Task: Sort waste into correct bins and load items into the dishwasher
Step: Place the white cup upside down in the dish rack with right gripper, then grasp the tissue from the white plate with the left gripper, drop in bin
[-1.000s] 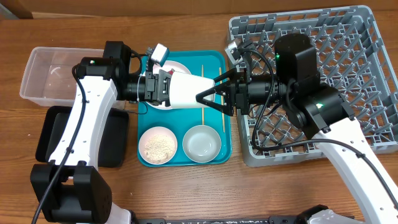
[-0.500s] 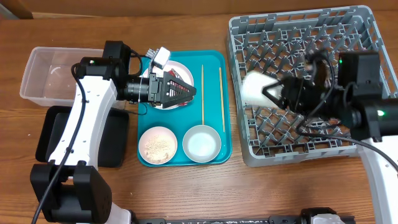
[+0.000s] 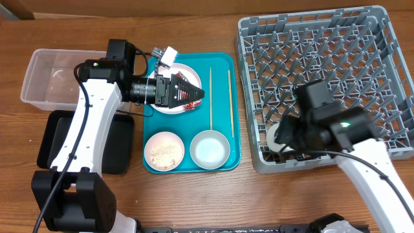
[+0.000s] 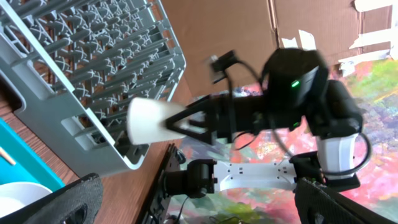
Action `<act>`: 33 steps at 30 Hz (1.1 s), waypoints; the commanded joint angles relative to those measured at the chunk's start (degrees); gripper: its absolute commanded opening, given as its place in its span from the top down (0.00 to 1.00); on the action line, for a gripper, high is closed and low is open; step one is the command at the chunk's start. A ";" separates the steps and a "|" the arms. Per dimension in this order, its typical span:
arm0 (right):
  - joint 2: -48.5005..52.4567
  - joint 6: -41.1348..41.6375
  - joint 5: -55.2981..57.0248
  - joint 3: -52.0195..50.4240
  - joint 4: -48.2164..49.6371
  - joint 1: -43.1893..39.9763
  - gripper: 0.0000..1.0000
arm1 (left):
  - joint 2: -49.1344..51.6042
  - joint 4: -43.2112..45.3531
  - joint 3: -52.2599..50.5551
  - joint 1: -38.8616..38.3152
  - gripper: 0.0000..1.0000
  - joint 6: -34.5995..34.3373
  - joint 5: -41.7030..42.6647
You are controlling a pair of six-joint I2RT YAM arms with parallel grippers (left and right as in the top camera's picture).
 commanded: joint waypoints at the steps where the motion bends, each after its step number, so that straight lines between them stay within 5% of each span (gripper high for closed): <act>1: 2.58 8.02 6.91 -3.37 1.90 2.93 0.49 | -0.72 0.17 1.07 -0.28 0.00 -1.68 -1.07; 5: 6.49 8.66 7.26 -4.76 6.01 2.97 0.26 | -0.72 0.20 1.07 -0.28 0.00 -1.75 -3.34; 15: 1.49 6.91 5.35 7.96 5.11 2.97 0.23 | -0.72 3.56 1.09 -0.28 0.07 -10.38 -15.76; 17: -0.79 6.91 5.40 11.85 5.18 2.97 0.19 | -0.72 5.55 1.49 -0.28 0.11 -16.33 -23.69; 20: -4.81 6.95 5.35 16.61 6.99 2.97 0.00 | -0.72 8.11 3.23 -0.87 0.17 -23.67 -36.63; 28: -11.04 6.95 3.96 17.38 9.53 2.99 0.00 | 0.44 15.69 6.21 -10.32 0.18 -29.70 -87.60; 30: -10.84 6.97 3.08 17.38 8.48 2.99 0.00 | 2.56 17.77 6.21 -12.28 0.18 -29.49 -95.47; 33: -10.01 6.97 2.32 17.38 7.15 2.99 0.00 | 6.14 19.17 6.21 -12.66 0.19 -29.55 -96.43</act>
